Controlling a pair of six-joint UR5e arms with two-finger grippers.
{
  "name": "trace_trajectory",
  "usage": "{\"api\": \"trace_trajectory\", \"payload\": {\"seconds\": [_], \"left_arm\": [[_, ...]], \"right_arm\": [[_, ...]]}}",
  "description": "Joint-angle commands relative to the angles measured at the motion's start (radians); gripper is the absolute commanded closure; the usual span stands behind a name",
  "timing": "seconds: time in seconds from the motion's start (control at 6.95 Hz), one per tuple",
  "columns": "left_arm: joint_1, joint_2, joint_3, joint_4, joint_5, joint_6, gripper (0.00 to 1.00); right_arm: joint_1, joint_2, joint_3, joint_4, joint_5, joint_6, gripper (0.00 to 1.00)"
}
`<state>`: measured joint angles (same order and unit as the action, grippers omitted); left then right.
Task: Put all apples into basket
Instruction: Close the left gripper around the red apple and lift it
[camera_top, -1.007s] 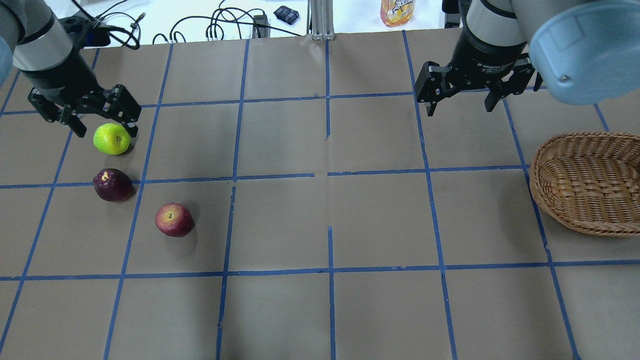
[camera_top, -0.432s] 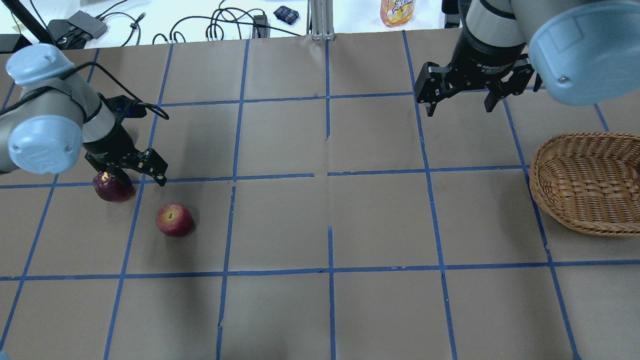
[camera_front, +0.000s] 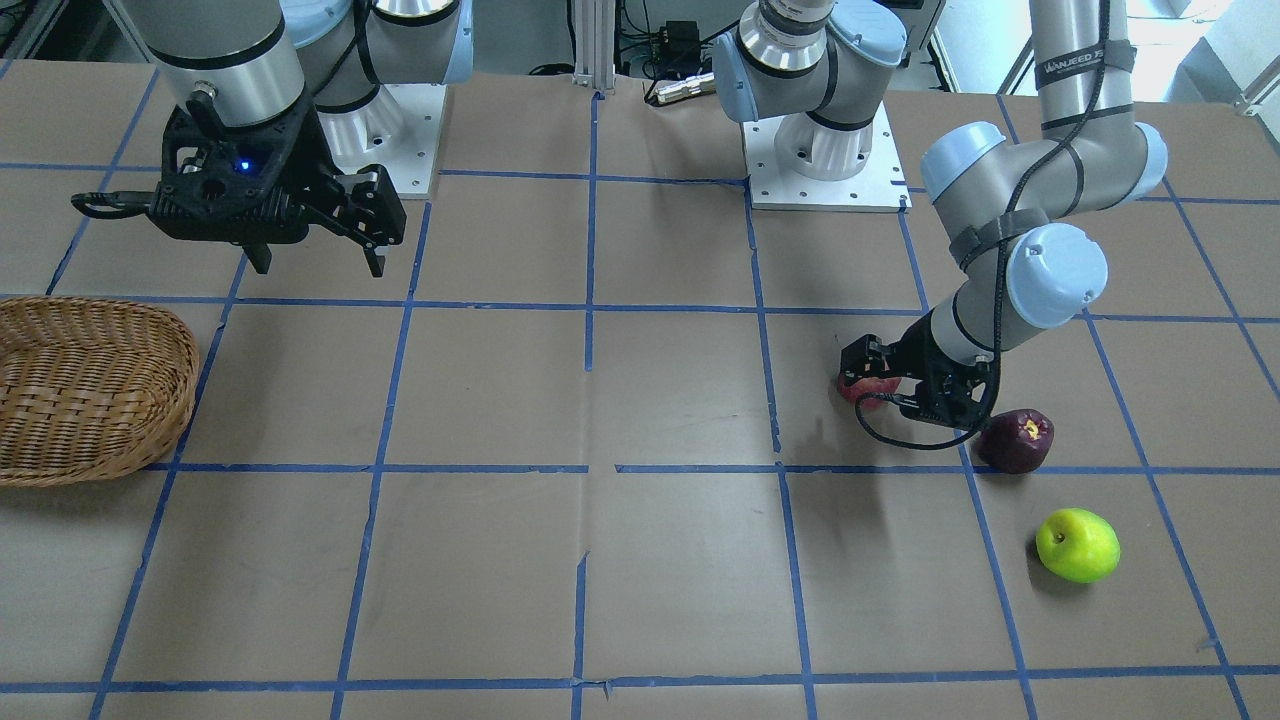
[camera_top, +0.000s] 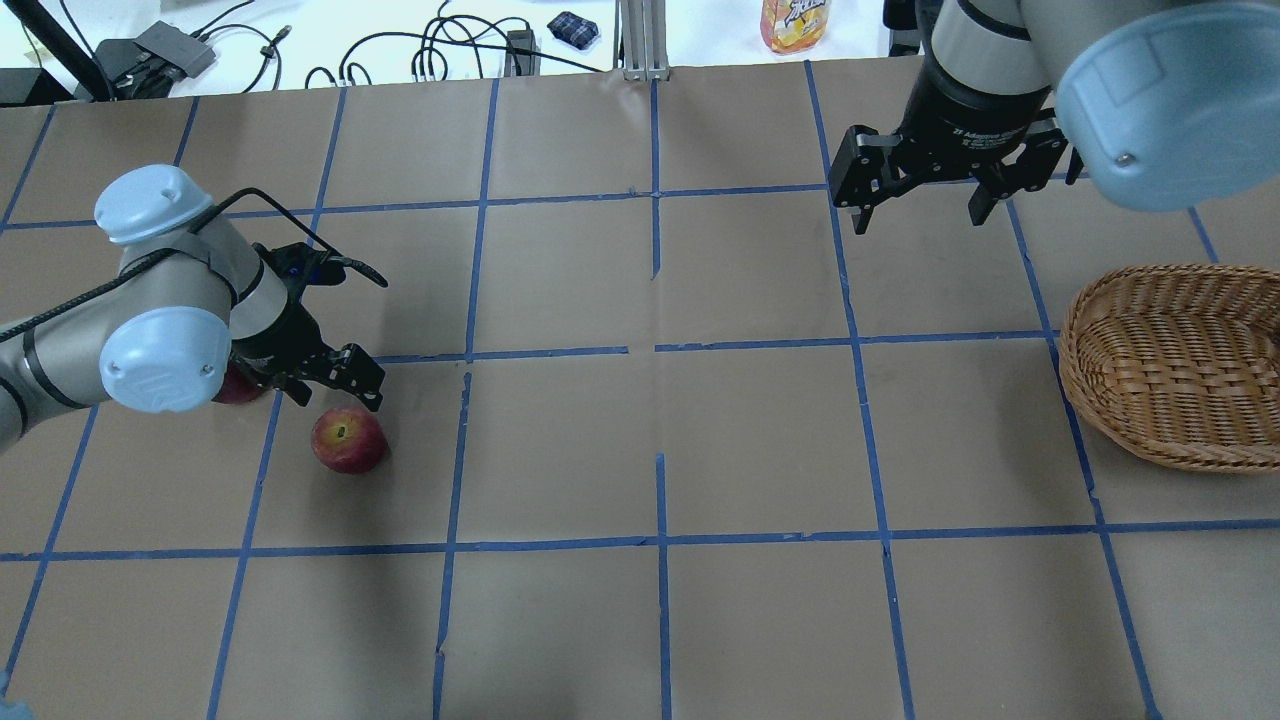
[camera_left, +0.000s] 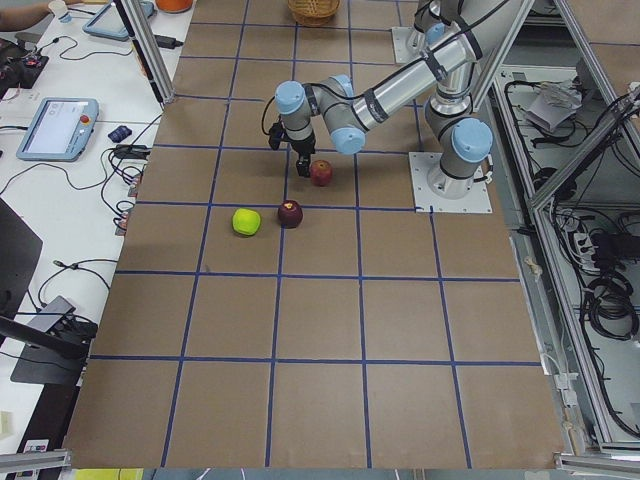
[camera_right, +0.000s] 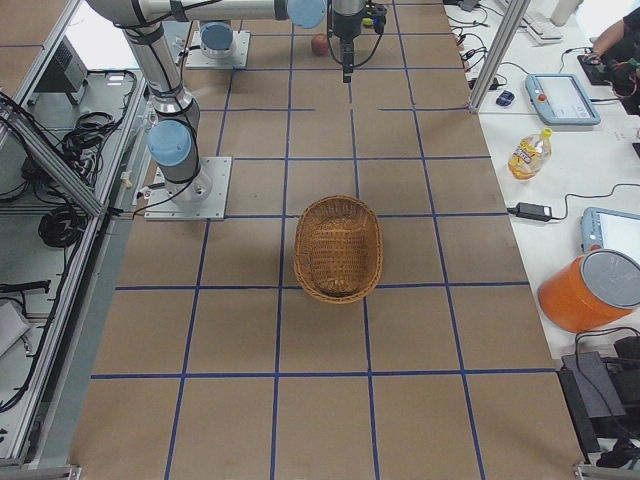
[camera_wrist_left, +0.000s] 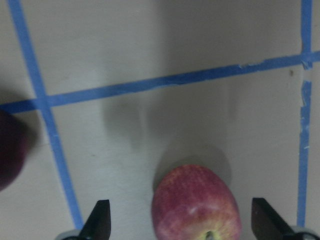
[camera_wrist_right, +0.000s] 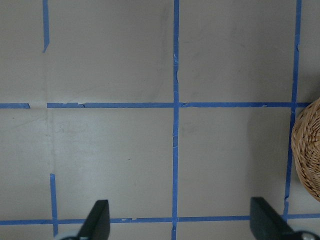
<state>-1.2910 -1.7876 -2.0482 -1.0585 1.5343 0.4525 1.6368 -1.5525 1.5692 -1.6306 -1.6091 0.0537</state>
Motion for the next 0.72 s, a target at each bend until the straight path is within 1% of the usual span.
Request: {"api": "trace_trajectory", "payload": {"seconds": [0.0, 0.14, 0.29, 0.43, 0.58], "left_arm": [[-0.002, -0.012, -0.043, 0.052, 0.061, 0.003, 0.0], [-0.002, -0.018, -0.047, 0.052, 0.058, -0.004, 0.0], [-0.002, -0.03, -0.062, 0.058, 0.05, -0.018, 0.28], [-0.01, -0.03, -0.064, 0.058, 0.059, -0.062, 0.99], [-0.013, -0.012, -0.046, 0.063, 0.081, -0.061, 1.0]], "right_arm": [[0.0, 0.0, 0.0, 0.0, 0.0, 0.0, 0.0], [0.0, 0.0, 0.002, 0.0, 0.0, 0.0, 0.0], [0.0, -0.001, 0.0, 0.0, 0.002, 0.002, 0.0], [0.0, -0.001, 0.002, 0.0, 0.002, 0.002, 0.0], [0.0, -0.001, 0.002, 0.0, 0.002, 0.0, 0.0]]}}
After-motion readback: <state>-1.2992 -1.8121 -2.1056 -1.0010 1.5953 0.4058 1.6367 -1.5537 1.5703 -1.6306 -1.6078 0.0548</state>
